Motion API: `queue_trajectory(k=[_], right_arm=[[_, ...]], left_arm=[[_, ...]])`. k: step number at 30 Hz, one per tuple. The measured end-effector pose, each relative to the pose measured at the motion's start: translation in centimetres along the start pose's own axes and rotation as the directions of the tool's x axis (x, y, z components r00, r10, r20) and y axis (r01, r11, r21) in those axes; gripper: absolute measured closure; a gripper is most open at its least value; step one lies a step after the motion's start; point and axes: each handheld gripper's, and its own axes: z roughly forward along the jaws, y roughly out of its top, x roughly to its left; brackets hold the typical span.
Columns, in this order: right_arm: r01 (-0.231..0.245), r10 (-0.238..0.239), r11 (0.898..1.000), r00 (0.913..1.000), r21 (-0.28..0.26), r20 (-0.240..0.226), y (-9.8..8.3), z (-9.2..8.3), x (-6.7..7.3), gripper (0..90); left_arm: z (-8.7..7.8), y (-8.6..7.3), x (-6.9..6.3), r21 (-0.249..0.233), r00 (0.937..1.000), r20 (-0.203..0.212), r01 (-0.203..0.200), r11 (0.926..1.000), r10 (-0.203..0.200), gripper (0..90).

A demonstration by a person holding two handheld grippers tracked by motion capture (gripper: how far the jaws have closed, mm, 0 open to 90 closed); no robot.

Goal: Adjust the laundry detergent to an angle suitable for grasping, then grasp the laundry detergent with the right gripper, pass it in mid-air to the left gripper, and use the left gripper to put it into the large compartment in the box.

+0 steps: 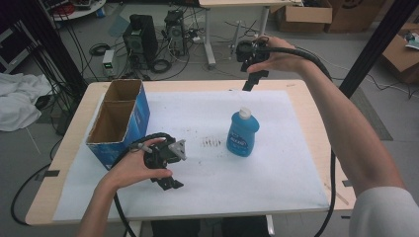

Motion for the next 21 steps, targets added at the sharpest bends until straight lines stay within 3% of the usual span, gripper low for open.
queue_trajectory(k=[7, 14, 21], right_arm=[[0.002, -0.002, 1.000, 1.0000, -0.002, 0.004, 0.03, -0.22, 0.21, 18.6], [-0.019, 0.019, 1.000, 0.9998, 0.003, 0.006, -0.53, -0.61, 0.30, 18.6], [-0.004, 0.004, 1.000, 0.9999, 0.023, 0.011, -0.37, -0.43, 0.90, 18.6]], left_arm=[[0.15, 0.48, -0.15, 0.015, 0.9998, -0.001, -0.019, 0.9997, 0.019, 17.0], [0.09, 0.42, -0.46, 0.006, 1.0000, 0.000, -0.007, 1.0000, 0.007, 17.0], [0.11, 0.48, -0.31, 0.001, 0.9999, -0.010, -0.013, 0.9999, 0.013, 16.9]])
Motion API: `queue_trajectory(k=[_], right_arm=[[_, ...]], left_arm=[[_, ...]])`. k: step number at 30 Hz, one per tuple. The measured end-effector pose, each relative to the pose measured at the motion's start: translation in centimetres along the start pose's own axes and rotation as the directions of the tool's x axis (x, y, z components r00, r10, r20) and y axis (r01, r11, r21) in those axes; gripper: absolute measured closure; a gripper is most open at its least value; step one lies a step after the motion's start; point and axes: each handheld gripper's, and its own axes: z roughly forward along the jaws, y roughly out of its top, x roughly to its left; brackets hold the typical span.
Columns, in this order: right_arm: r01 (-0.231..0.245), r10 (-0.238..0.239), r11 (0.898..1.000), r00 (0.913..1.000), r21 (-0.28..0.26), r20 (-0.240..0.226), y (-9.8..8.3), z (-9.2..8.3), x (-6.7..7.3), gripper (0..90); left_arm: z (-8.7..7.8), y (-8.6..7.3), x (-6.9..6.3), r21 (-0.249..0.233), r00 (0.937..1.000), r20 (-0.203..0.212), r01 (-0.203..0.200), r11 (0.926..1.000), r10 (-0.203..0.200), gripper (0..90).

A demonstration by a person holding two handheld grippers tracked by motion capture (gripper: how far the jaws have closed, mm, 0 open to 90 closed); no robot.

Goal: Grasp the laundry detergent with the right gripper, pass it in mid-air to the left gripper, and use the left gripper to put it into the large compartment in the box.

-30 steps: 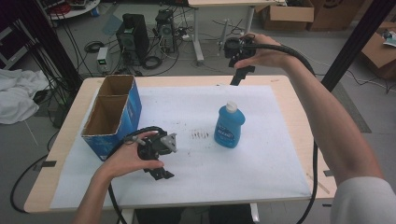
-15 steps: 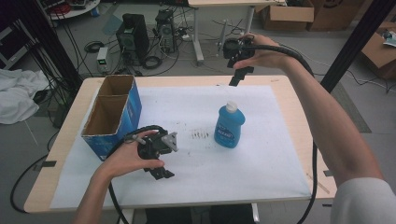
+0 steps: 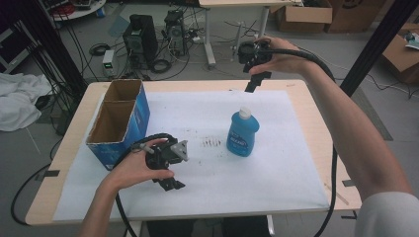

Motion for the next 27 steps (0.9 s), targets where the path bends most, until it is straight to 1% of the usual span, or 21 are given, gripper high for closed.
queue_trajectory(k=[1, 6, 7, 9, 15, 18, 20, 22, 23, 24, 26, 27], right_arm=[[0.000, 0.000, 1.000, 1.0000, 0.013, 0.004, -0.1, 0.0, 0.2, 18.7], [-0.012, 0.012, 1.000, 0.9999, 0.001, 0.006, -0.4, -0.2, 0.4, 18.6], [-0.021, 0.021, 1.000, 0.9998, 0.014, 0.004, -0.6, -0.1, 0.5, 18.7], [-0.023, 0.023, 0.999, 0.9997, 0.023, 0.004, -0.7, -0.1, 0.6, 18.6], [-0.036, 0.036, 0.999, 0.9993, 0.012, -0.006, -1.5, 0.0, 1.0, 18.5], [-0.046, 0.046, 0.999, 0.9988, 0.006, -0.015, -2.0, 0.3, 1.5, 18.5], [-0.064, 0.064, 0.998, 0.9978, 0.015, -0.018, -2.6, 0.8, 2.2, 18.5], [-0.070, 0.070, 0.997, 0.9974, 0.017, -0.019, -2.8, 0.9, 2.4, 18.4], [-0.076, 0.077, 0.997, 0.9968, 0.023, -0.024, -3.0, 1.0, 2.5, 18.4], [-0.071, 0.072, 0.997, 0.9971, 0.017, -0.025, -3.1, 1.2, 2.6, 18.5], [-0.100, 0.101, 0.994, 0.9944, 0.033, -0.030, -3.8, 1.4, 3.1, 18.3], [-0.100, 0.101, 0.994, 0.9944, 0.033, -0.030, -3.8, 1.4, 3.1, 18.3]], left_arm=[[0.0, 0.0, 0.0, 0.000, 1.0000, 0.002, 0.000, 1.0000, 0.000, 17.0], [0.1, -0.1, 0.0, 0.006, 1.0000, 0.001, -0.002, 1.0000, 0.002, 17.0], [0.0, -0.1, -0.1, 0.004, 1.0000, 0.000, -0.002, 1.0000, 0.002, 17.0], [-0.1, -0.2, -0.1, -0.005, 1.0000, 0.000, 0.002, 1.0000, -0.002, 16.9], [0.1, -0.5, -0.1, -0.006, 1.0000, 0.001, 0.003, 1.0000, -0.003, 16.9], [0.2, -0.5, 0.0, -0.005, 1.0000, 0.004, 0.000, 1.0000, 0.000, 16.9], [0.3, -0.4, 0.1, -0.005, 1.0000, 0.008, -0.002, 1.0000, 0.002, 16.9], [0.3, -0.4, 0.1, -0.005, 1.0000, 0.007, -0.005, 1.0000, 0.005, 16.9], [0.3, -0.3, 0.1, -0.003, 0.9999, 0.007, -0.013, 0.9999, 0.013, 16.9], [0.4, -0.3, 0.1, -0.003, 0.9999, 0.010, -0.007, 1.0000, 0.007, 16.9], [0.4, -0.3, 0.1, -0.005, 0.9999, 0.008, -0.010, 0.9999, 0.011, 16.9], [0.4, -0.3, 0.1, -0.005, 0.9999, 0.008, -0.010, 0.9999, 0.011, 17.0]])
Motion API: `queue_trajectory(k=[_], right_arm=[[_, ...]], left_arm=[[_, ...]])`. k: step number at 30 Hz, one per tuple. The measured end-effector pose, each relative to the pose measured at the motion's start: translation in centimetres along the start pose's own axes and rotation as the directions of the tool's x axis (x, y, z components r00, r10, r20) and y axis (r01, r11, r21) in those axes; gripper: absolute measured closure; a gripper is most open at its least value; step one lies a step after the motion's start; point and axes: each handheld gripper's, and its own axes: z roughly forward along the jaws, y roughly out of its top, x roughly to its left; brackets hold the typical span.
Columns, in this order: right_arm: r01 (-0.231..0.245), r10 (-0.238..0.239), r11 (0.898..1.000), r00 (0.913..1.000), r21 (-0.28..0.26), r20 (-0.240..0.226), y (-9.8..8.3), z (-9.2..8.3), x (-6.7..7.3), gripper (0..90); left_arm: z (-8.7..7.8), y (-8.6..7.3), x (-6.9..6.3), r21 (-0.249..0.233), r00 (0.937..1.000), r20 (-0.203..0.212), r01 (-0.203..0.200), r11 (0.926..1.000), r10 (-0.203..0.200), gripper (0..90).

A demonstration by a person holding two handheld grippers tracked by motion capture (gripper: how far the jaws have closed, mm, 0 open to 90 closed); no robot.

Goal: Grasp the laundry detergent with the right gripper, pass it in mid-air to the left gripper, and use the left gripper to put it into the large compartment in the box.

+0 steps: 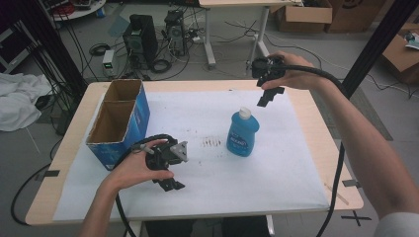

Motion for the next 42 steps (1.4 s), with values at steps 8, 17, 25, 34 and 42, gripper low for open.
queue_trajectory(k=[8, 17, 25, 34, 42], right_arm=[[-0.058, 0.057, 0.998, 0.9983, -0.025, -0.012, -1.7, 0.0, 1.4, 18.1], [-0.175, 0.175, 0.979, 0.9845, -0.103, -0.011, -3.5, 0.6, 2.9, 18.0], [-0.271, 0.265, 0.954, 0.9624, -0.127, -0.061, -4.7, 2.1, 4.4, 17.9], [-0.313, 0.303, 0.937, 0.9490, -0.152, -0.088, -4.7, 2.9, 6.0, 17.3], [-0.327, 0.317, 0.929, 0.9446, -0.172, -0.085, -4.2, 4.3, 7.1, 16.9]], left_arm=[[0.1, 0.0, 0.0, 0.002, 1.0000, 0.002, 0.001, 1.0000, -0.001, 17.0], [0.3, 0.0, 0.1, -0.001, 1.0000, 0.004, 0.000, 1.0000, 0.000, 17.0], [0.3, -0.2, 0.1, -0.007, 1.0000, 0.005, 0.007, 1.0000, -0.007, 16.9], [0.2, -0.2, 0.1, -0.005, 1.0000, 0.002, 0.005, 1.0000, -0.005, 16.9], [0.2, -0.3, 0.0, -0.006, 1.0000, -0.001, 0.006, 1.0000, -0.006, 16.9]])
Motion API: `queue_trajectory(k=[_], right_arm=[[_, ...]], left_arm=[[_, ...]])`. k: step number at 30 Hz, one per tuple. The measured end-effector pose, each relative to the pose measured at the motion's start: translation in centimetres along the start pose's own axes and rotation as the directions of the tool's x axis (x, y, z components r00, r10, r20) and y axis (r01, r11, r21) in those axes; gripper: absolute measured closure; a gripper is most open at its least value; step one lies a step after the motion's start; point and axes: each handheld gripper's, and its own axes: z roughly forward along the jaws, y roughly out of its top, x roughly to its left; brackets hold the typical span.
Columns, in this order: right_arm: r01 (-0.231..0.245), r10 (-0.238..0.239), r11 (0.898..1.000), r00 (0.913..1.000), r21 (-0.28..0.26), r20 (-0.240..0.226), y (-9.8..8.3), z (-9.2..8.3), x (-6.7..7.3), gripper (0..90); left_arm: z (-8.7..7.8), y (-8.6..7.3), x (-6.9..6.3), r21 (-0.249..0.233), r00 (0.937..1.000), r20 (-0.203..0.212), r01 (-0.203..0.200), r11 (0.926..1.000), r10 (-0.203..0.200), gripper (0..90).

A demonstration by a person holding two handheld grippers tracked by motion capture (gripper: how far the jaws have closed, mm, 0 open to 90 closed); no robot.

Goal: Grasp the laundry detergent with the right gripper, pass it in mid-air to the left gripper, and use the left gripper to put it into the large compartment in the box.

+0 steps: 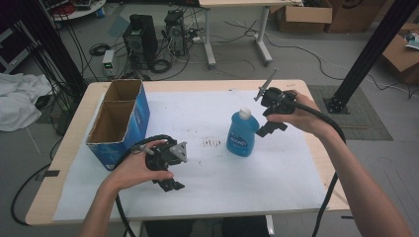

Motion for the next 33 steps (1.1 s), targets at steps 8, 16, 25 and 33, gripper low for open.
queue_trajectory(k=[8, 16, 25, 33], right_arm=[[-0.035, 0.033, 0.997, 0.9992, -0.070, -0.021, -0.7, 1.5, 0.3, 16.0], [-0.062, 0.060, 0.992, 0.9980, -0.108, -0.020, -1.2, 3.3, 0.6, 16.0], [-0.086, 0.088, 0.984, 0.9961, -0.156, 0.004, -1.4, 4.9, 1.2, 16.4], [-0.093, 0.098, 0.974, 0.9950, -0.207, 0.018, -1.4, 6.0, 1.5, 16.8]], left_arm=[[0.2, -0.2, -0.1, 0.002, 1.0000, 0.004, 0.005, 1.0000, -0.005, 16.9], [0.2, -0.3, 0.0, 0.000, 1.0000, 0.002, 0.005, 1.0000, -0.005, 17.0], [0.4, -0.3, -0.1, 0.004, 0.9999, 0.004, 0.010, 0.9999, -0.010, 17.0], [0.3, -0.5, 0.0, 0.003, 0.9999, 0.003, 0.011, 0.9999, -0.011, 17.0]])
